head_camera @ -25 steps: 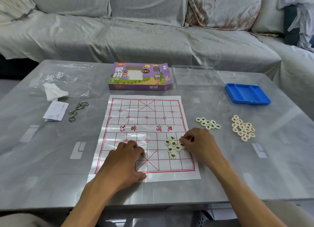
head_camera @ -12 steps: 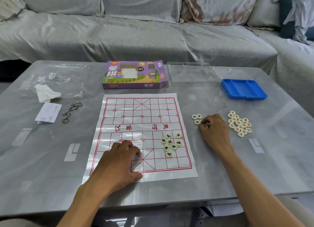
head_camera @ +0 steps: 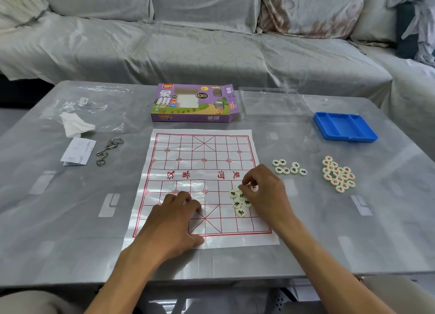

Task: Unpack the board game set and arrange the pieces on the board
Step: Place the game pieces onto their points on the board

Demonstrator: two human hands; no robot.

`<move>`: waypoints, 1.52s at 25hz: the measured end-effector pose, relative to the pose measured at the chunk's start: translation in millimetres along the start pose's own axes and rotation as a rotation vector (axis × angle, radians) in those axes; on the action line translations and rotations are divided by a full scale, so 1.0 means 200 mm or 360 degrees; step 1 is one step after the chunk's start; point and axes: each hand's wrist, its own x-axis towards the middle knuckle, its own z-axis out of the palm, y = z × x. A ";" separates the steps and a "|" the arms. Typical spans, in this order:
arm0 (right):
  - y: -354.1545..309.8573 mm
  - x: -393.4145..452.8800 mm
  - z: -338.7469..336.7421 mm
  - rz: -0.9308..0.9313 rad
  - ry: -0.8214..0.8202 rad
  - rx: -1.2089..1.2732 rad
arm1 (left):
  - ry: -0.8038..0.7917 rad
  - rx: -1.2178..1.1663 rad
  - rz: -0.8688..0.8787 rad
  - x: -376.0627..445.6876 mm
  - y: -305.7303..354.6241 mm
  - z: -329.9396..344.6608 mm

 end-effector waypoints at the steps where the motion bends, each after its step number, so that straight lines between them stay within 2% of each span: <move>1: 0.01 0.01 0.02 -0.0018 -0.0036 -0.0067 | -0.0002 -0.0003 -0.0002 0.00 0.00 0.00; 6: 0.03 0.02 0.03 -0.0088 -0.0083 -0.0187 | -0.0005 -0.0005 -0.0002 0.00 -0.02 0.01; 8: 0.02 0.04 -0.02 -0.0048 0.0093 -0.0202 | 0.0003 0.0006 0.0012 0.01 -0.02 0.01; 10: 0.12 0.11 -0.13 0.0225 0.0289 -0.0346 | 0.0006 0.0005 0.0009 0.01 -0.02 0.01; 11: 0.20 0.15 -0.19 0.0362 0.0266 -0.0479 | 0.0001 0.0006 0.0002 0.01 -0.02 0.02; 13: 0.33 0.18 -0.25 0.0473 0.0014 -0.0728 | -0.0008 0.0015 -0.0006 0.01 -0.02 0.02; 15: 0.38 0.16 -0.22 0.0432 -0.0112 -0.0770 | -0.0011 0.0005 -0.0002 0.01 -0.02 0.01; 23: 0.32 0.10 -0.18 0.0379 -0.0059 -0.0843 | -0.0033 0.0032 -0.0002 0.00 -0.01 0.00; 27: 0.30 0.06 -0.17 0.0325 -0.0019 -0.1028 | -0.0022 0.0016 0.0000 0.00 -0.01 0.00; 29: 0.26 0.05 -0.19 0.0399 0.0051 -0.0855 | -0.0019 0.0015 0.0001 0.00 -0.01 0.00; 31: 0.17 0.02 -0.20 0.0435 0.0144 -0.0493 | -0.0018 0.0011 0.0003 0.00 -0.01 0.00; 33: 0.06 -0.07 -0.17 0.0314 0.0030 -0.0340 | -0.0023 0.0014 0.0001 0.00 -0.01 0.00; 35: -0.01 -0.17 -0.09 0.0170 -0.0134 -0.0469 | -0.0030 0.0028 -0.0002 0.01 -0.01 0.00; 38: -0.03 -0.21 -0.04 0.0104 -0.0230 -0.0627 | -0.0034 0.0026 -0.0011 0.00 -0.01 0.01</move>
